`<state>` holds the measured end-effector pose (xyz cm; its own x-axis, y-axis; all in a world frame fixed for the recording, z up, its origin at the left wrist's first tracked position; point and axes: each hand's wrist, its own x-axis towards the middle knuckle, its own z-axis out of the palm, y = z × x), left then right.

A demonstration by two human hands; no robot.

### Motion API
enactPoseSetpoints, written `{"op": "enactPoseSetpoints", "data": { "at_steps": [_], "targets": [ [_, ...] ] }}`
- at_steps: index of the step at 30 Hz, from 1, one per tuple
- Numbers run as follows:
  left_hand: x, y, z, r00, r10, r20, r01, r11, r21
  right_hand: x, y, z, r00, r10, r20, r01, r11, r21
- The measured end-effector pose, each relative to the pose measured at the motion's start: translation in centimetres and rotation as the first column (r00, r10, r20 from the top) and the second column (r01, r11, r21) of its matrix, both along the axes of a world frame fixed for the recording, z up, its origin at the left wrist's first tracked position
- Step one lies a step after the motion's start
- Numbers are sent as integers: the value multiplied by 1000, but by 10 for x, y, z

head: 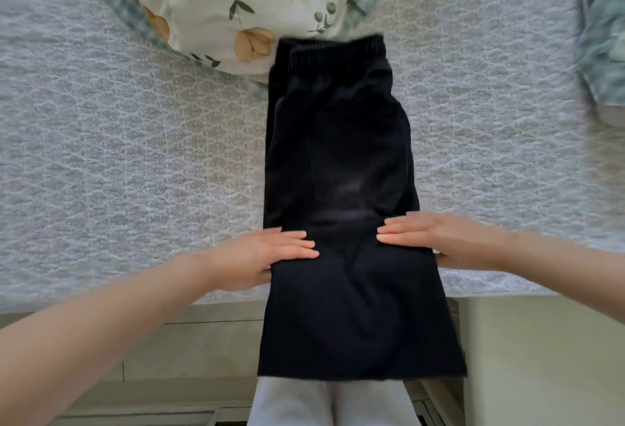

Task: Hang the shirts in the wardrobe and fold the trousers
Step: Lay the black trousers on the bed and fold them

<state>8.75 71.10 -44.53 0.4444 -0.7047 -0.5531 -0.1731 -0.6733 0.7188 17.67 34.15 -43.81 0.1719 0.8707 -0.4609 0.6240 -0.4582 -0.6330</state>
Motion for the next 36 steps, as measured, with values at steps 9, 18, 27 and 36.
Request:
{"op": "enactPoseSetpoints", "data": {
  "at_steps": [9, 18, 27, 36],
  "targets": [
    [30, -22, 2, 51, 783, -619, -946, 237, 223, 16, -8, 21, 78, -908, -412, 839, 283, -465],
    [20, -46, -2, 16, 866, -500, -974, 128, 189, 11, 11, -1, 51, -952, -302, 907, 171, -386],
    [-11, -38, 1, 121, 895, -430, -925, 259, 278, -25, -3, -1, 80, -945, -318, 898, 207, -389],
    [44, -54, 1, 21, 977, -211, -981, 60, 182, 15, 26, -3, -158, -963, -219, 926, -67, -372]
  ]
}}
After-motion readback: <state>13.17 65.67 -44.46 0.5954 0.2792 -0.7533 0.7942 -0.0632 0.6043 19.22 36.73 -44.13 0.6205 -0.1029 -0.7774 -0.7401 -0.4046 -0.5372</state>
